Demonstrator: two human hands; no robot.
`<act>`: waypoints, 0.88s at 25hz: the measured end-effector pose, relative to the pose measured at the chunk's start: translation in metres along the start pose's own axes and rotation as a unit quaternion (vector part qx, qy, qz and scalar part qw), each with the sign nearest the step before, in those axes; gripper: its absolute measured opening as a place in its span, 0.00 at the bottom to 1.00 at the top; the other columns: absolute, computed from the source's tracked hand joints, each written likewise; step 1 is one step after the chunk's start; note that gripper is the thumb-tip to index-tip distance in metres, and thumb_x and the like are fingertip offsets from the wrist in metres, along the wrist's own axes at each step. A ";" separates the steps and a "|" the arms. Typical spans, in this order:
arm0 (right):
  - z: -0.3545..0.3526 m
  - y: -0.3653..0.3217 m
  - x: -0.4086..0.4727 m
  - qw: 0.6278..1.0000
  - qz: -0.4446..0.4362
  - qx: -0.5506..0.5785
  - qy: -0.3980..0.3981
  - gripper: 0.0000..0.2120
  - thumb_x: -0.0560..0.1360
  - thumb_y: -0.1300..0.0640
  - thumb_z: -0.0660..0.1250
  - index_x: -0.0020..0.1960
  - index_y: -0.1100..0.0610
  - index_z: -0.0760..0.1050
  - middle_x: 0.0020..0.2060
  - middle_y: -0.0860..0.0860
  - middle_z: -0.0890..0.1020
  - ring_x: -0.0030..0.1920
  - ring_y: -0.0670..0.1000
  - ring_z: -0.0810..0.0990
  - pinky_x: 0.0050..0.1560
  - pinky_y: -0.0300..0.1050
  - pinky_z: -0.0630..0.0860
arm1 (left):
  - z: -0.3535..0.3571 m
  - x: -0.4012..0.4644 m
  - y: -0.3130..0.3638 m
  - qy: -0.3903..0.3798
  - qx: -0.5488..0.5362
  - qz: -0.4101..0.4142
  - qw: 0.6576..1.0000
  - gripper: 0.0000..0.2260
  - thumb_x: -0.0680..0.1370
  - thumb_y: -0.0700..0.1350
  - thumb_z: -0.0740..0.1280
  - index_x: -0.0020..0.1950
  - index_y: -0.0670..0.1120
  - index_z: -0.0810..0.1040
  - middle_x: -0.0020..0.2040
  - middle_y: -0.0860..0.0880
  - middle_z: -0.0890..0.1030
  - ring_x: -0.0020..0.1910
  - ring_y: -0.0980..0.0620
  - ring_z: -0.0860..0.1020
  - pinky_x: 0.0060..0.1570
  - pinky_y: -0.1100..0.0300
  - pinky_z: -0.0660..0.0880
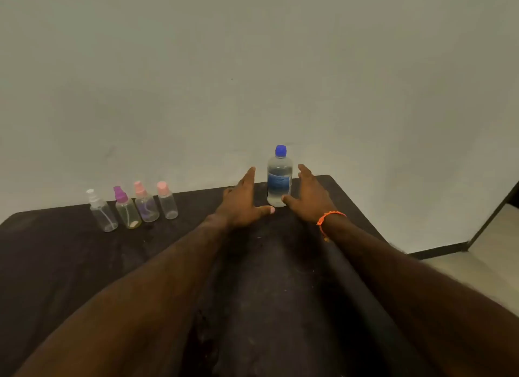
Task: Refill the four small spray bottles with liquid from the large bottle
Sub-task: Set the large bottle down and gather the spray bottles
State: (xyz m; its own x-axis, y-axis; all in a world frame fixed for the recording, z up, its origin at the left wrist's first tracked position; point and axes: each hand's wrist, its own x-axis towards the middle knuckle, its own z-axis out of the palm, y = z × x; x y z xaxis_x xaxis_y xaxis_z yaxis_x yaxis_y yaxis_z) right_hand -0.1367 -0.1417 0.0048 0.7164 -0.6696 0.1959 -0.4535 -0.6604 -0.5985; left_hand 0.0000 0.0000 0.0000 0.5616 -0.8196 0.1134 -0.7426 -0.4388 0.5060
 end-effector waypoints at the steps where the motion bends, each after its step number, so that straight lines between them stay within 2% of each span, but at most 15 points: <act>1: 0.003 0.000 0.007 1.000 -0.001 0.026 0.004 0.44 0.74 0.50 0.73 0.80 0.53 0.50 0.77 0.55 0.64 0.73 0.58 0.68 0.72 0.59 0.67 | 0.005 0.009 0.001 -0.005 -0.034 0.003 0.999 0.53 0.76 0.59 0.76 0.86 0.50 0.42 0.87 0.48 0.52 0.84 0.43 0.59 0.81 0.40 0.59; 4: 0.005 -0.007 0.017 0.997 0.012 0.079 -0.016 0.38 0.77 0.56 0.70 0.80 0.54 0.52 0.74 0.56 0.69 0.70 0.59 0.73 0.70 0.53 0.70 | 0.010 0.025 0.010 -0.014 -0.140 0.035 0.989 0.45 0.79 0.48 0.75 0.86 0.51 0.48 0.83 0.45 0.64 0.77 0.42 0.70 0.76 0.45 0.69; 7: 0.005 -0.009 0.018 0.996 0.000 0.092 -0.014 0.33 0.78 0.58 0.68 0.78 0.54 0.57 0.70 0.56 0.74 0.66 0.58 0.76 0.67 0.52 0.71 | 0.018 0.030 0.014 0.045 -0.169 0.072 0.982 0.31 0.81 0.42 0.72 0.81 0.51 0.62 0.72 0.47 0.78 0.65 0.49 0.78 0.71 0.45 0.76; 9: 0.001 -0.011 0.011 0.995 -0.005 0.097 -0.018 0.32 0.78 0.58 0.69 0.77 0.55 0.58 0.69 0.56 0.74 0.66 0.59 0.76 0.68 0.53 0.72 | 0.018 0.026 0.016 0.061 -0.172 0.080 0.980 0.28 0.82 0.44 0.71 0.79 0.51 0.65 0.70 0.47 0.80 0.65 0.47 0.80 0.69 0.44 0.77; 12: -0.010 -0.016 -0.007 0.995 -0.012 0.101 -0.025 0.30 0.79 0.58 0.68 0.77 0.55 0.59 0.69 0.56 0.75 0.66 0.58 0.76 0.67 0.52 0.71 | 0.015 0.009 0.021 0.050 -0.178 0.079 0.980 0.28 0.82 0.47 0.72 0.80 0.52 0.65 0.71 0.47 0.80 0.67 0.44 0.80 0.69 0.44 0.77; 16: -0.031 -0.025 -0.046 0.995 -0.033 0.095 -0.019 0.30 0.79 0.57 0.68 0.76 0.54 0.60 0.68 0.56 0.76 0.64 0.58 0.77 0.65 0.51 0.73 | 0.000 -0.027 0.037 0.050 -0.178 0.100 0.978 0.29 0.81 0.50 0.73 0.80 0.53 0.65 0.70 0.48 0.81 0.66 0.46 0.81 0.68 0.43 0.78; 22: -0.071 -0.041 -0.128 0.993 -0.057 0.098 -0.013 0.30 0.78 0.56 0.69 0.76 0.52 0.61 0.68 0.54 0.76 0.64 0.56 0.77 0.65 0.51 0.72 | -0.022 -0.107 0.071 0.053 -0.198 0.118 0.972 0.31 0.78 0.49 0.76 0.78 0.53 0.68 0.69 0.51 0.82 0.65 0.50 0.82 0.67 0.49 0.80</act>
State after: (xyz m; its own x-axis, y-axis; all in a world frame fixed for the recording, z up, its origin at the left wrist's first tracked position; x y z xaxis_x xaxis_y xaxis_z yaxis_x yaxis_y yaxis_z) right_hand -0.2472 -0.0534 0.0597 0.7721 -0.5829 0.2531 -0.2581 -0.6516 -0.7133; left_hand -0.1046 0.0643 0.0432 0.4416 -0.8291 0.3429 -0.6692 -0.0497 0.7414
